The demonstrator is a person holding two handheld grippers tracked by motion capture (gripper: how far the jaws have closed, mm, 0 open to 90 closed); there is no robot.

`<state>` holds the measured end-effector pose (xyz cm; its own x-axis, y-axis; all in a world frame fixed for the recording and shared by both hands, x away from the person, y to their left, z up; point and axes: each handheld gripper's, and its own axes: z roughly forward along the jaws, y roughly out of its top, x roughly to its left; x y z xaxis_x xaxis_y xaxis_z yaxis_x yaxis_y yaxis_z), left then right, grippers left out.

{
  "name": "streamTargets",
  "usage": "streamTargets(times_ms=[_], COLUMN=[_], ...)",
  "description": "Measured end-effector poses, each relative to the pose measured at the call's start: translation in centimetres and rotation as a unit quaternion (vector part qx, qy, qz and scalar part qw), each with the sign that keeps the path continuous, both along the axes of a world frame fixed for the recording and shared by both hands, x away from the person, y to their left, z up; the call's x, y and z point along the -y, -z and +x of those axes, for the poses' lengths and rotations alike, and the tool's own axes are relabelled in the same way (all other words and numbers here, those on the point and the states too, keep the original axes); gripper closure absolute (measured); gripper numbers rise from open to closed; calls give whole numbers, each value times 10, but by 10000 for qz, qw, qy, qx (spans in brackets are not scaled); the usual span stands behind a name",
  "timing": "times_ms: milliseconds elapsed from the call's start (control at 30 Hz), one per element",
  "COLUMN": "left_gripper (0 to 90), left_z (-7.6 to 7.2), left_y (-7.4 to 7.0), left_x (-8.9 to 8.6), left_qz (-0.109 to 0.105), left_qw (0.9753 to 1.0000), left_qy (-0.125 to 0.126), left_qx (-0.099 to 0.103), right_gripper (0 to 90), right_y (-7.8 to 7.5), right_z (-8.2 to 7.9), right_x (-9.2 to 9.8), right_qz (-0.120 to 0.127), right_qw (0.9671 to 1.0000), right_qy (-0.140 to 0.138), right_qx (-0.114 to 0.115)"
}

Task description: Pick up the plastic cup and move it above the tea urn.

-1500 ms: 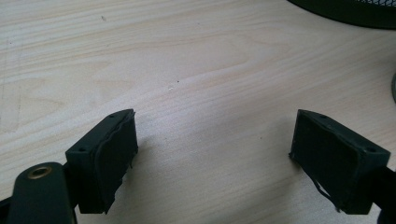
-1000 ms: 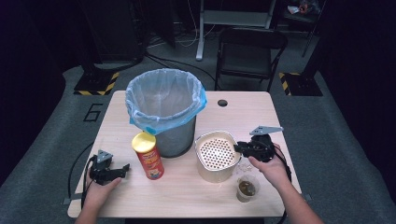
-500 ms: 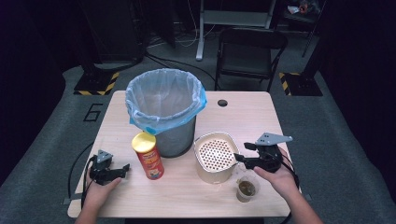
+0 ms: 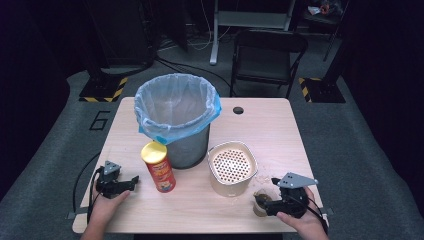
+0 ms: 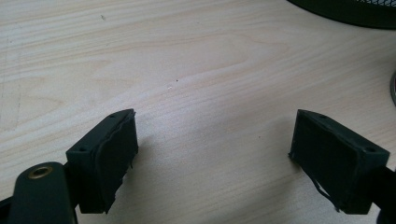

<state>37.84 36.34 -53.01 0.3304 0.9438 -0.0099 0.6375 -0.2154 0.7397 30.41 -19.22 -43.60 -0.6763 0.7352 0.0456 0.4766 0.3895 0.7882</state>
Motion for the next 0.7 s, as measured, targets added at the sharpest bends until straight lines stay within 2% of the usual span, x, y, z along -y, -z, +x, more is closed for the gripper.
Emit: streamTargets(times_ms=[200,367,400,533,700], left_gripper=[145,144,145,146,146], left_z=[0,-1,-1,-1,-1], left_y=[0,0,1,1,1], left_x=[0,1,1,2,2], left_qz=[2,-6,-30,-46,-48], left_qw=[10000,10000,10000,10000,10000], left_qy=[1,-5,-12,-22,-22], left_qx=[-3,35,25,30,31], right_gripper=[135,140,147,194,198], right_y=[10,19,24,31,35], right_z=[-5,-10,-10,-11,-13], right_x=[-1,-5,-6,-6,-5], right_qz=[-18,-224,-337,-312,-243], right_qw=[9999,9997,9993,9993,9996], right_qy=[49,69,66,86,128], right_qx=[-107,-76,-114,-168,-65])
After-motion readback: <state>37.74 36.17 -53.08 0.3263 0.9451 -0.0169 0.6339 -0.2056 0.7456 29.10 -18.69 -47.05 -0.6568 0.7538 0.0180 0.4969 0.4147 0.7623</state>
